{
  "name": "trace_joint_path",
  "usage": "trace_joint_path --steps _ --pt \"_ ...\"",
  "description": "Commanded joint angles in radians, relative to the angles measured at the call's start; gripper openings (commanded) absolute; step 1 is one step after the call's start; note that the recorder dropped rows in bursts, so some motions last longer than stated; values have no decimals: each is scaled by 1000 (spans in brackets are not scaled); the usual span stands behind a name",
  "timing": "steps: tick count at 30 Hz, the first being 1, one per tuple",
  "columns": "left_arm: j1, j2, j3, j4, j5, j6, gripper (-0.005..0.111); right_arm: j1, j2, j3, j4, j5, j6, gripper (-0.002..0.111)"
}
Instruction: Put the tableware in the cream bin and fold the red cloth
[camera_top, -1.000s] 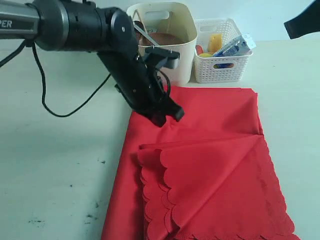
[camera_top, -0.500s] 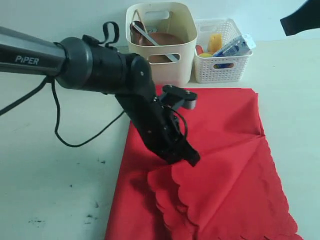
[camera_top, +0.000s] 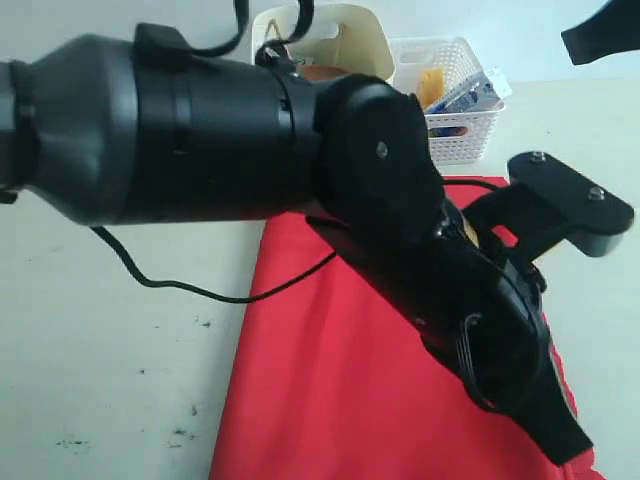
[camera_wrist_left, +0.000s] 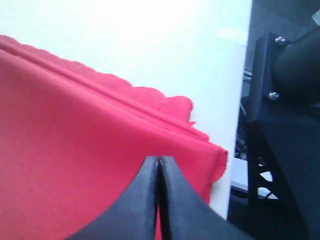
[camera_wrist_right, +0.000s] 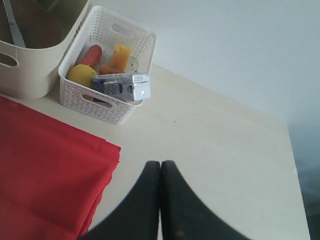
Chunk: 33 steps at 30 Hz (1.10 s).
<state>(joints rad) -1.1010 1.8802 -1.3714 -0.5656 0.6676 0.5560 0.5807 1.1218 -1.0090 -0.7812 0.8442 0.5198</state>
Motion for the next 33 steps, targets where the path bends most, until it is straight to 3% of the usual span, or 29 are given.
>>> trace_joint_path --steps 1,7,19,27,33 --pt "71 -53 8 142 44 -124 3 1 -3 5 7 -17 60 0" --pt "210 -168 98 238 51 -206 3 1 69 5 209 -63 62 0" --pt "580 -587 429 242 -25 -218 3 1 502 5 713 -230 -269 0" --pt "777 -774 599 248 -60 -218 3 1 729 5 729 -253 -294 0" --pt "822 -799 645 288 -75 -218 3 1 817 5 617 -214 -277 0"
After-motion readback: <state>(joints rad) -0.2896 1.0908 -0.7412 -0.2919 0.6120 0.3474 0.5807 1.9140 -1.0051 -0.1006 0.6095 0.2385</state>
